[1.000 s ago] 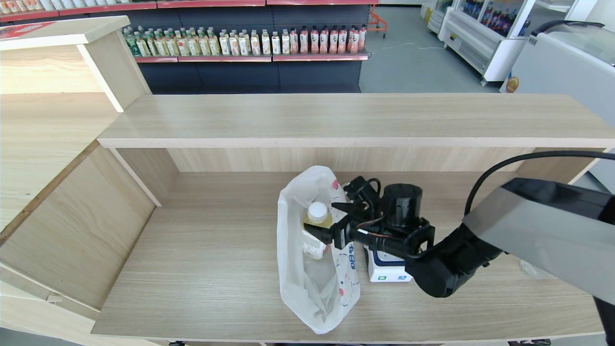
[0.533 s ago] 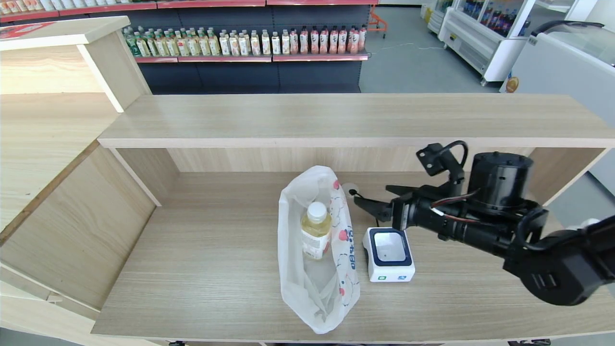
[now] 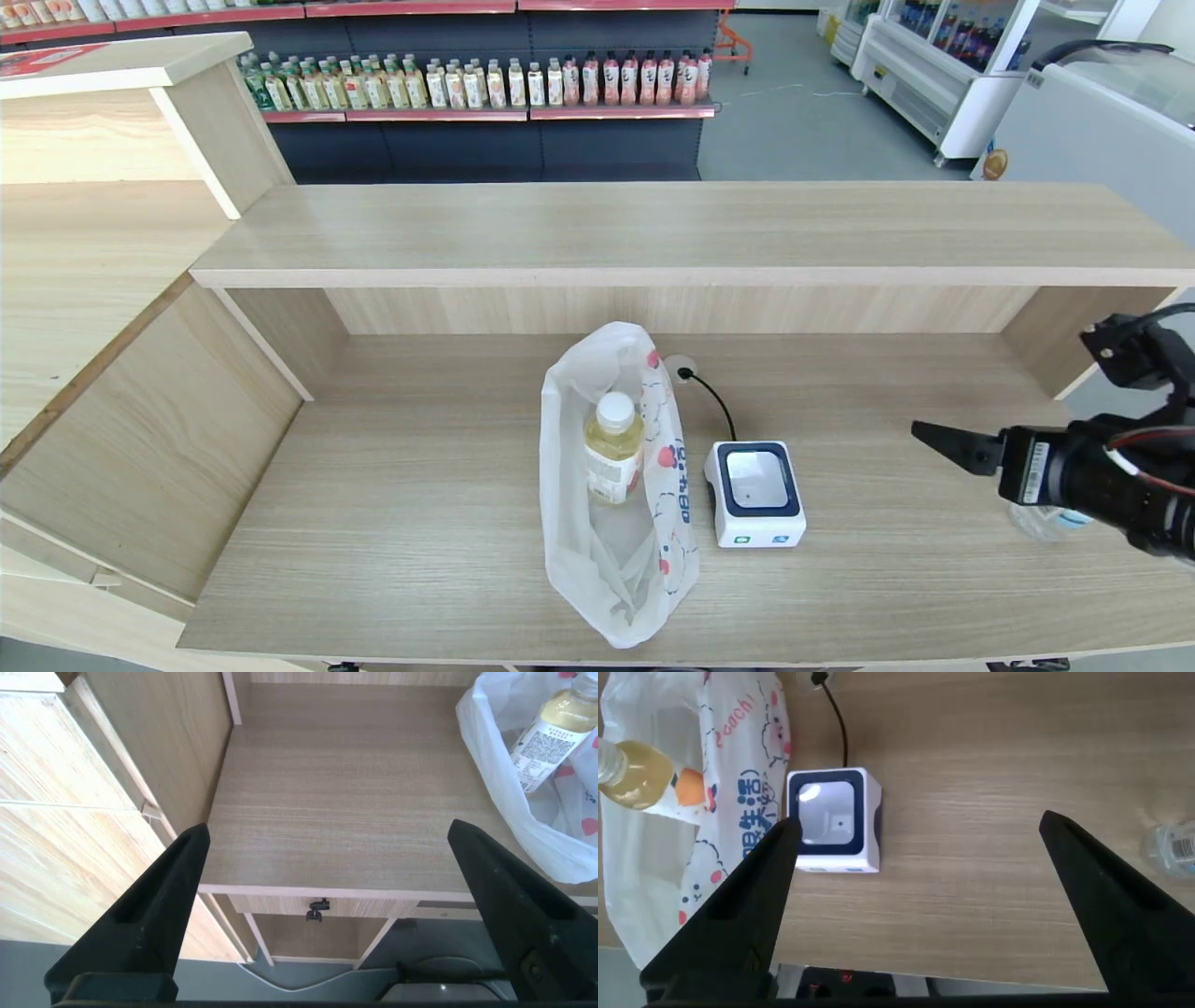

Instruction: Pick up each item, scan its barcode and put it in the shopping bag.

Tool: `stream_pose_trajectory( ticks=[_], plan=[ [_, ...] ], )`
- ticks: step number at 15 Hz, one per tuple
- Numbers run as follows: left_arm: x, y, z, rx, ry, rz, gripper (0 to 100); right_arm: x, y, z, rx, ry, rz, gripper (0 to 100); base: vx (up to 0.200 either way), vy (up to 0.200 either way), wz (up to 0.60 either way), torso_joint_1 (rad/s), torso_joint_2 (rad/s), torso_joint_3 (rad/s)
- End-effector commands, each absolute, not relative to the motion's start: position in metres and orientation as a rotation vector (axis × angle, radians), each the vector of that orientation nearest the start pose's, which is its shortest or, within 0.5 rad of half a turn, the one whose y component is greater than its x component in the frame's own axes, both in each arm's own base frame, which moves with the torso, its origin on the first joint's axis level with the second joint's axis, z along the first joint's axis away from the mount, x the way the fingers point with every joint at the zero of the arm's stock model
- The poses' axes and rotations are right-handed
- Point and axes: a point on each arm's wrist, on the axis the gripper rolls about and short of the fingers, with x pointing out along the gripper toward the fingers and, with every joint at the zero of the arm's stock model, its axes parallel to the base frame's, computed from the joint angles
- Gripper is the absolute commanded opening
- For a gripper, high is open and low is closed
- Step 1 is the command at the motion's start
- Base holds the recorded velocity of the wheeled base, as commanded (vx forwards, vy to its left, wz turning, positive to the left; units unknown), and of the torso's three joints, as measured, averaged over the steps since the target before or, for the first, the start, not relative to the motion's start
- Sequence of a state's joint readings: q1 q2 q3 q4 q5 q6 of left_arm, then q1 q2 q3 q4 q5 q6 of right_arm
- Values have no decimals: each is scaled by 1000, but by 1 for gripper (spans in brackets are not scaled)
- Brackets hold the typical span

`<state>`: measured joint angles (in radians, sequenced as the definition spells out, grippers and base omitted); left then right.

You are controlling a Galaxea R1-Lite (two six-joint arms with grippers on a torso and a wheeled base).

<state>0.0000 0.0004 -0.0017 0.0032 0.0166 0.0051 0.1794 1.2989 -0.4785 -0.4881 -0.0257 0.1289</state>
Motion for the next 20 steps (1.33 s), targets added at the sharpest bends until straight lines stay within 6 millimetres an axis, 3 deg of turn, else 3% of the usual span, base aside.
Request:
stream_pose_trajectory(
  ticks=[1, 5, 20],
  plan=[
    [-23, 0, 76, 8, 2, 17, 100, 155, 25, 183, 104, 277, 118, 100, 0, 0, 0, 0, 0, 0],
    [-23, 0, 76, 5, 2, 17, 100, 145, 23, 180, 102, 299, 115, 100, 0, 0, 0, 0, 0, 0],
    [-23, 0, 76, 5, 2, 17, 100, 149, 21, 169, 100, 357, 97, 100, -13, -200, 0, 0, 1, 3]
  ],
)
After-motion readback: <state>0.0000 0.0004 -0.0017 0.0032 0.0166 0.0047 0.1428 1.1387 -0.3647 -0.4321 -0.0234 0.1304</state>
